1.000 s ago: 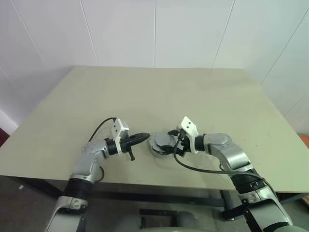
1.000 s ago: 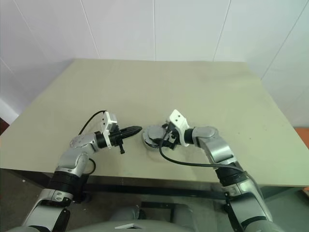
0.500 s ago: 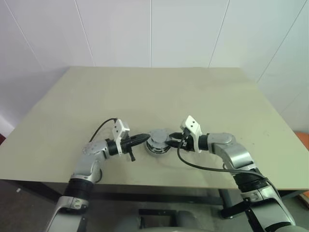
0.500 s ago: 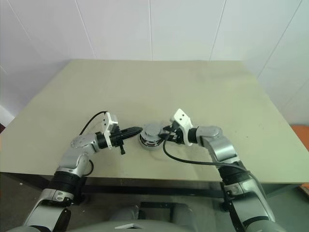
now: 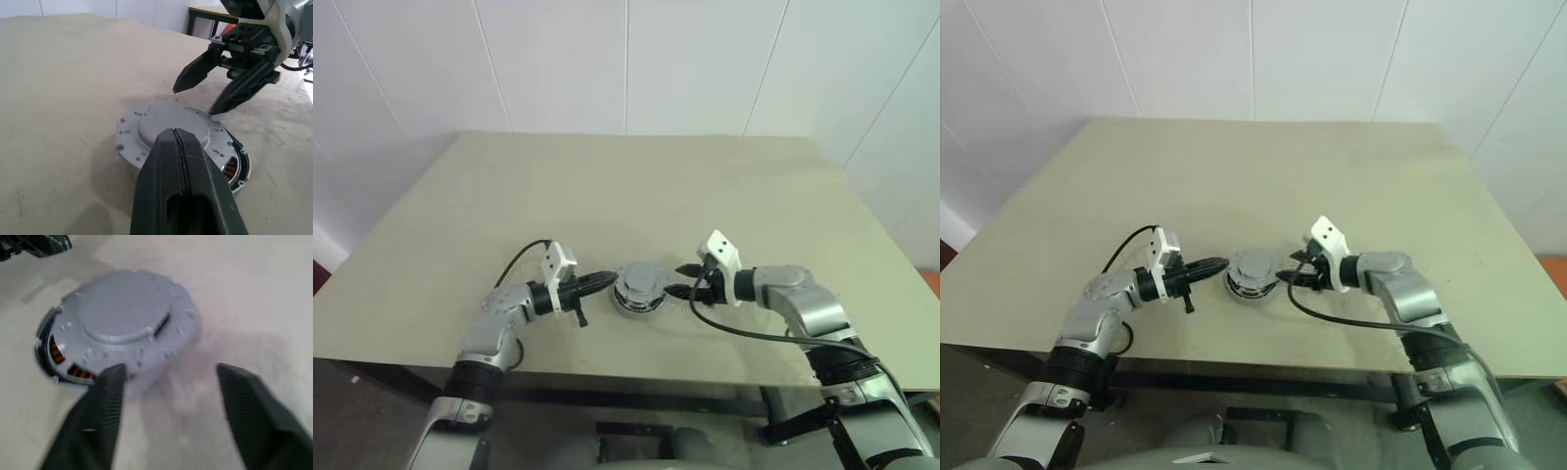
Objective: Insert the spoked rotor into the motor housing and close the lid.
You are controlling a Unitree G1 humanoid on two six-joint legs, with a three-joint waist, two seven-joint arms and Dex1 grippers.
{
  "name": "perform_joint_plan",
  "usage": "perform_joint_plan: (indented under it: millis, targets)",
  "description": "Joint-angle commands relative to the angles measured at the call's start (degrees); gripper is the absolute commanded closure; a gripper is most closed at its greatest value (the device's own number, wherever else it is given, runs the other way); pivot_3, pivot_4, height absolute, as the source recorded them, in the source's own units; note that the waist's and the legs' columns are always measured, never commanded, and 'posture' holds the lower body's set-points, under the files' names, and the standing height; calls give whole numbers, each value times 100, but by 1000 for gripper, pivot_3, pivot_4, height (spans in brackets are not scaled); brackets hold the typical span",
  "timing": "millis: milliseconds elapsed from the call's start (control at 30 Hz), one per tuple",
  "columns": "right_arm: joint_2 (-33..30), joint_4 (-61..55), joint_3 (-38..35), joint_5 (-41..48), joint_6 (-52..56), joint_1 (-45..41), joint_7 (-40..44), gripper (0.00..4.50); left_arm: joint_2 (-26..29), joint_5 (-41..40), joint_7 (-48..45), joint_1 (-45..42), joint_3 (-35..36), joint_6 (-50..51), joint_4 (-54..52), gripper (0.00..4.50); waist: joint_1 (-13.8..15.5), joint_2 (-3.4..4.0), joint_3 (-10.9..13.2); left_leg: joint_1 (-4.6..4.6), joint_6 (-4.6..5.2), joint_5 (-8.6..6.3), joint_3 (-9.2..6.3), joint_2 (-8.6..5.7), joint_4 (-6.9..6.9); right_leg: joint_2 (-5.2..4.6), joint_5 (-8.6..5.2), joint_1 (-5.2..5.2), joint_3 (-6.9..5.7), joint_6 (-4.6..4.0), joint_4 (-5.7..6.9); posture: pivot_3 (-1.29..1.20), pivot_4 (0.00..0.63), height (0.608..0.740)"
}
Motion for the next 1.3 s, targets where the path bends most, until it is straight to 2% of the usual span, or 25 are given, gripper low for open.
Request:
perform_joint_plan:
  millis: [33,200,367,500,633,1300]
  targets:
    - [69,-527,-220,304,195,-92,-53,44,14,-26,-10,-154,26,-63,-70,4500,-9,6,4,0,0,0,1,0,-3,0,0,-3,0,0,0,0,0,740]
    - [396,-886,-239,331,348,-214,-559,44,17,-14,-10,-164,24,-65,-46,4500,-2,6,4,4,8,6,2,0,-31,2,0,-16,1,-1,0,0,0,740]
    - [495,-1506,111,125,476,-130,-917,44,52,-33,-28,-208,73,-72,22,4500,3,5,3,-14,8,7,6,-1,-39,0,0,-35,3,-1,-3,0,0,740]
    - [675,-1897,464,-115,530,123,-1362,44,333,-203,134,-598,675,-304,525,4500,1,-1,-1,-72,-2,15,7,-1,-34,2,10,-101,6,-12,9,0,0,740]
    - [824,-2101,597,-162,667,263,-1634,44,681,-442,-255,-630,885,-213,377,4500,-15,1,-1,-76,-5,17,9,0,-37,4,12,-108,7,-14,9,0,0,740]
    - [1243,-1643,617,-342,584,325,-2146,44,764,-711,-340,-282,765,321,-650,4500,-13,-5,-5,-70,-9,23,13,-5,-30,7,18,-103,9,-13,20,0,0,740]
